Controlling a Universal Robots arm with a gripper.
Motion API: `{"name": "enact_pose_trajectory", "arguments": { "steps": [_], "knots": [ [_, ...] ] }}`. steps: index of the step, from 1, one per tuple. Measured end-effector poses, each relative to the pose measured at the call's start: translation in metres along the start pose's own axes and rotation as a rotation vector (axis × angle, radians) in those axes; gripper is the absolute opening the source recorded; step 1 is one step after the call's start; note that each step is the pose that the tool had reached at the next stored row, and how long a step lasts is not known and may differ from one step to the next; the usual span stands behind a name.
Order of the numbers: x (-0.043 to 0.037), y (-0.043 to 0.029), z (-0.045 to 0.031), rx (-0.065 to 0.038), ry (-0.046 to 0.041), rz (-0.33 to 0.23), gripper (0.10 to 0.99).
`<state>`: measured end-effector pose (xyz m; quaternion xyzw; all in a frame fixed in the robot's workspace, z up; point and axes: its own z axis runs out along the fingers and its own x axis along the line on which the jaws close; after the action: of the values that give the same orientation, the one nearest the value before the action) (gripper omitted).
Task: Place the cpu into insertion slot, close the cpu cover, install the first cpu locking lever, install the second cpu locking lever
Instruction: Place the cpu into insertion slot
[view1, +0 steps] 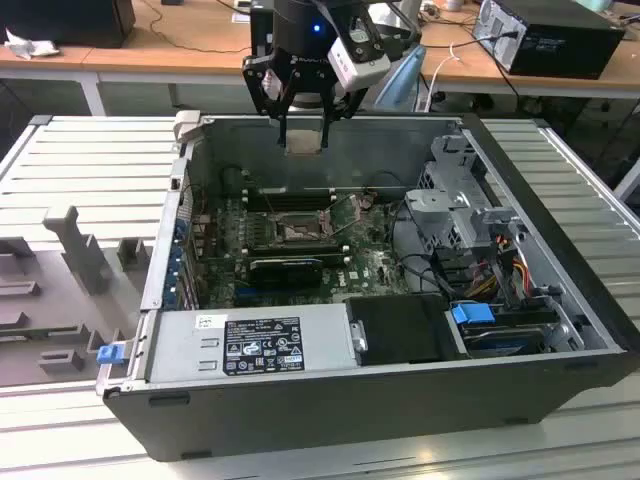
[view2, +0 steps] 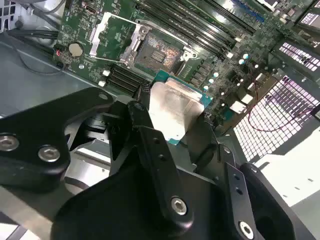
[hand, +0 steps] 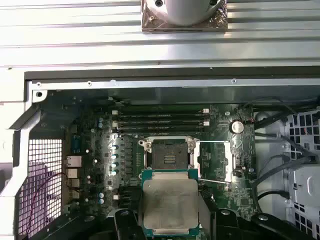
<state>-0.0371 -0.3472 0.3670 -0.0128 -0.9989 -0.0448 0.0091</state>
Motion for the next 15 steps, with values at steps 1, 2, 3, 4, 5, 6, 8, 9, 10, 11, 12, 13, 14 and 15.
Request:
{"name": "enact_pose_trajectory", "arguments": {
  "steps": [1,2,3,4,5,6,8,9,10,11,12,13,14,15],
  "knots": [
    [-0.0001,0.0000,0.0000,0.000,-0.0010,0.012,0.529],
    [0.0000,0.0000,0.0000,-0.001,-0.0042,0.048,0.529],
    [0.0000,0.0000,0.0000,-0.001,-0.0059,0.066,0.529],
    [0.0000,0.0000,0.0000,-0.001,-0.0066,0.075,0.529],
    [0.0000,0.0000,0.0000,-0.002,-0.0070,0.079,0.529],
    [0.0000,-0.0001,0.0001,-0.002,-0.0074,0.083,0.529],
    [0.0000,-0.0001,0.0003,-0.001,-0.0074,0.084,0.529],
    [0.0000,-0.0001,0.0006,-0.002,-0.0075,0.084,0.529],
    [0.0000,-0.0002,0.0008,-0.002,-0.0075,0.084,0.529],
    [0.0000,-0.0003,0.0015,-0.002,-0.0076,0.084,0.529],
    [0.0000,-0.0003,0.0016,-0.002,-0.0075,0.084,0.529],
    [0.0000,-0.0003,0.0016,-0.002,-0.0076,0.086,0.529],
    [0.0000,-0.0003,0.0017,-0.002,-0.0078,0.087,0.529],
    [0.0000,-0.0003,0.0016,-0.002,-0.0079,0.088,0.529]
  ]
}}
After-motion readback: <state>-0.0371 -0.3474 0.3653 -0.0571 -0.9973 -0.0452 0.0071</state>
